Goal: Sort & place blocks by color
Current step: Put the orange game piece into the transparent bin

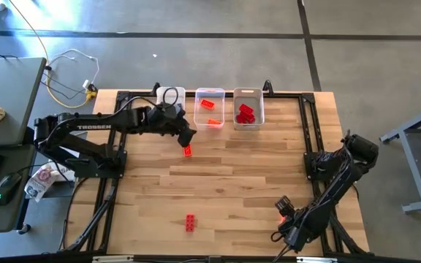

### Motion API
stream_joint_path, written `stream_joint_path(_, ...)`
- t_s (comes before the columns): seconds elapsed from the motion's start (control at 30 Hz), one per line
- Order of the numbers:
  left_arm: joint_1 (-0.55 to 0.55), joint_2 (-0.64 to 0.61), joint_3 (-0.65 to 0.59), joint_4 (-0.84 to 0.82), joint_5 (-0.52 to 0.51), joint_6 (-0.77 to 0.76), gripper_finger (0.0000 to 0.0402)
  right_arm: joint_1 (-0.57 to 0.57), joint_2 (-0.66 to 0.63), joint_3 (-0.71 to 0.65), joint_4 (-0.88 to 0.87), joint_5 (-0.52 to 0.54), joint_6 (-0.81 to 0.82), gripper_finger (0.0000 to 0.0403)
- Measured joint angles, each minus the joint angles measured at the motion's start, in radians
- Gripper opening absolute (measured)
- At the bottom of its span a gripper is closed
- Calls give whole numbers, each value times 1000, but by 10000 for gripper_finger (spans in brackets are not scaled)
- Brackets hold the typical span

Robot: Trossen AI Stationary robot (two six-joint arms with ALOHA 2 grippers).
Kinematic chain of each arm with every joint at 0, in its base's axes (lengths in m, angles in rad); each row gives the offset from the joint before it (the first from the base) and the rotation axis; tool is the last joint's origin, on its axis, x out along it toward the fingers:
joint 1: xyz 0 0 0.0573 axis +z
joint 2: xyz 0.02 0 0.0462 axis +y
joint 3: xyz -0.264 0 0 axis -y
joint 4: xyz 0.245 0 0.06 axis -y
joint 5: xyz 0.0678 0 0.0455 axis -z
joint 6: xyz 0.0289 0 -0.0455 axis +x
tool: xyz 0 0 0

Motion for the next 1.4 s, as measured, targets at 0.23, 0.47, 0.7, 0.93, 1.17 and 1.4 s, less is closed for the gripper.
stream_joint_path(0.23,-27,0,0,0,-18,-23,238,-1,39,1,0,13,2,199)
stream_joint_path(0.47,-56,0,0,0,-18,-16,238,-2,52,6,-4,-31,75,111)
stream_joint_path(0.7,-94,1,0,0,-42,4,238,-20,58,25,-33,4,164,111)
stream_joint_path(0.93,-113,1,0,0,-48,118,238,-124,58,34,-33,105,187,111)
stream_joint_path(1.17,-143,1,0,-16,-48,263,238,-283,57,34,0,214,167,111)
stream_joint_path(1.4,-166,1,0,-84,-73,328,238,-456,1,34,112,313,19,111)
